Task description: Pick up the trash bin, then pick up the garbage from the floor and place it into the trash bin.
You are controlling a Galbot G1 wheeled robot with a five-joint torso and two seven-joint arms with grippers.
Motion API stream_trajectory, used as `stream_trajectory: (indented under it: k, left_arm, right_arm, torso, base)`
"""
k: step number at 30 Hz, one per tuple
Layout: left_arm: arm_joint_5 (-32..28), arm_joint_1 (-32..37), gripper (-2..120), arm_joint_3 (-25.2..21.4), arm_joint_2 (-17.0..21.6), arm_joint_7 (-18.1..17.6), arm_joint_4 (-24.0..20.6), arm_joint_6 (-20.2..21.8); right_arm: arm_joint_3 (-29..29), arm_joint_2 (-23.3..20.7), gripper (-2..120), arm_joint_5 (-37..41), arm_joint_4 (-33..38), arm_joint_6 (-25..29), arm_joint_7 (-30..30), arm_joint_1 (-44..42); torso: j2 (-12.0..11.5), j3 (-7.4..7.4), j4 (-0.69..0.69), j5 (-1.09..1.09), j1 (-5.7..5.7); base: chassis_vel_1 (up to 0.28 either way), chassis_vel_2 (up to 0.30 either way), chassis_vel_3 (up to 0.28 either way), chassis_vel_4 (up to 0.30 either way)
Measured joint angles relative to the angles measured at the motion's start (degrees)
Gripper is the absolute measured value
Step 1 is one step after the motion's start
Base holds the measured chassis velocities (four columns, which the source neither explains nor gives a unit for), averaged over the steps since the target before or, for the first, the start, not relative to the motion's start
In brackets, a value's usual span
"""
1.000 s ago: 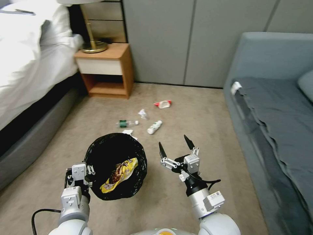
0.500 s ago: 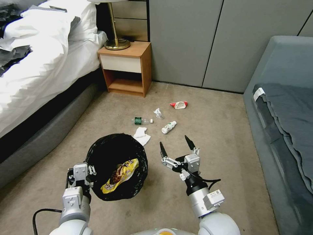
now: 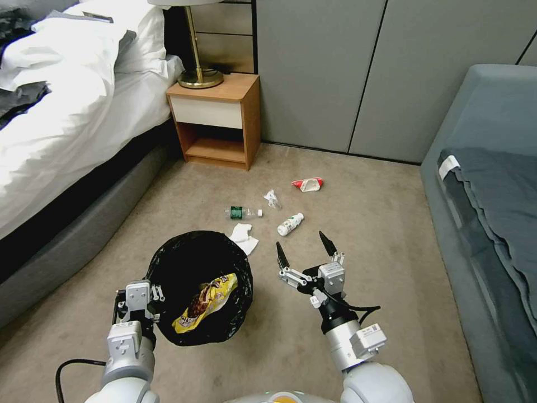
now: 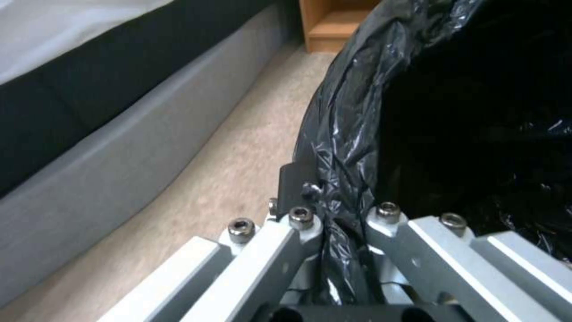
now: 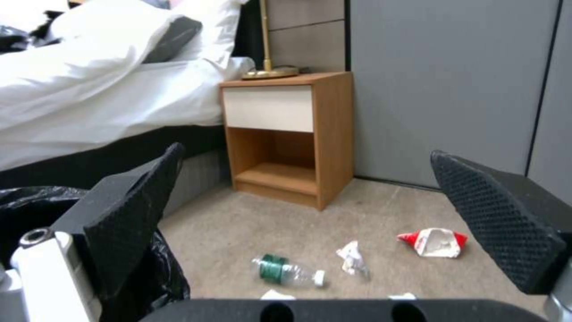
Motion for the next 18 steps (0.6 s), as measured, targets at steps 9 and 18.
stream_trajectory:
  k: [9, 18]
  left_arm:
    - [0.28, 0.02, 1, -0.04, -0.05, 0.06, 0.20, -0.15]
    - [0.34, -0.13, 1, -0.12, -0.04, 0.06, 0.39, -0.19]
  right_arm:
    - [0.04, 0.04, 100, 0.13, -0.06, 0.09, 0.16, 0.09]
    - [0.26, 0.21, 100, 0.03, -0.39, 0.58, 0.13, 0.20]
  torso:
    - [0.00, 0.00, 0.00, 0.00, 0.00]
    - [0.00, 0.01, 0.01, 0.04, 0.01]
  base:
    - [-0.243, 0.253, 0.242, -0.248]
    - [-0.236, 0.235, 0.236, -0.238]
